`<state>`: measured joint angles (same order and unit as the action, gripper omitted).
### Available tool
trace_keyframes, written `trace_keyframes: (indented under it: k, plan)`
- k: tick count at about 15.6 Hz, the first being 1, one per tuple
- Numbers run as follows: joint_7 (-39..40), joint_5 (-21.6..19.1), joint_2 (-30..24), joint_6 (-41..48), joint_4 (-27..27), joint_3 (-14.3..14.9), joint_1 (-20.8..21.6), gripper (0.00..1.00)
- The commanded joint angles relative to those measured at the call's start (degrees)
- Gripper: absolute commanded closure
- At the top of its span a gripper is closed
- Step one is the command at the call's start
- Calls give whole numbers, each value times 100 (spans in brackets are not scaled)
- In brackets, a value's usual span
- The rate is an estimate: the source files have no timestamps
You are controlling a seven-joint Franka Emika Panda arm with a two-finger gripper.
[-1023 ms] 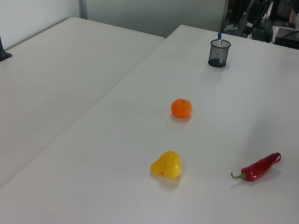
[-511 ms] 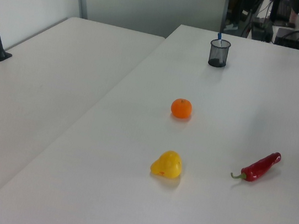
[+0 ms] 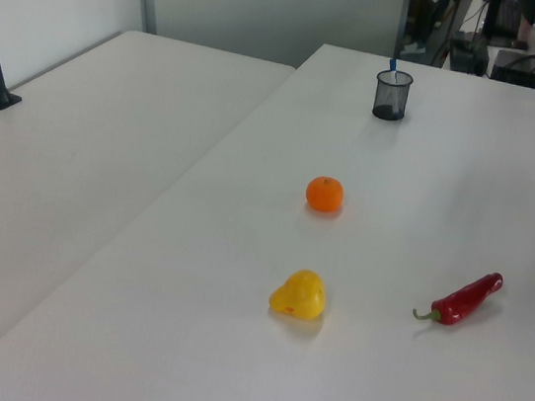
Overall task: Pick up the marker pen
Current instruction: 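Move the gripper over to the black mesh pen cup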
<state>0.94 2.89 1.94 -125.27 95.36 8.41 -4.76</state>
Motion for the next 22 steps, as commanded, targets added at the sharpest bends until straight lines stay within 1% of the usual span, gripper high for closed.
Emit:
trace_keyframes:
  k: [1,3,5,10,11,13,15,19,22]
  plan:
    - [-725,431,481,-664,-114,29,-130,0]
    - [-955,476,657,-858,-158,29,-323,0]
    - [-1035,476,912,-947,-368,29,-464,3]
    - [-1500,476,1791,-1350,-1027,29,-886,3]
    - [-1518,467,1923,-1447,-1089,29,-956,3]
    - [-1527,423,2134,-1771,-1134,20,-1097,1]
    - [-1623,449,2353,-2132,-1143,29,-1124,0]
    - [-1703,467,2688,-2458,-1152,29,-1176,0]
    - [-1703,458,2925,-2817,-1152,29,-1203,6]
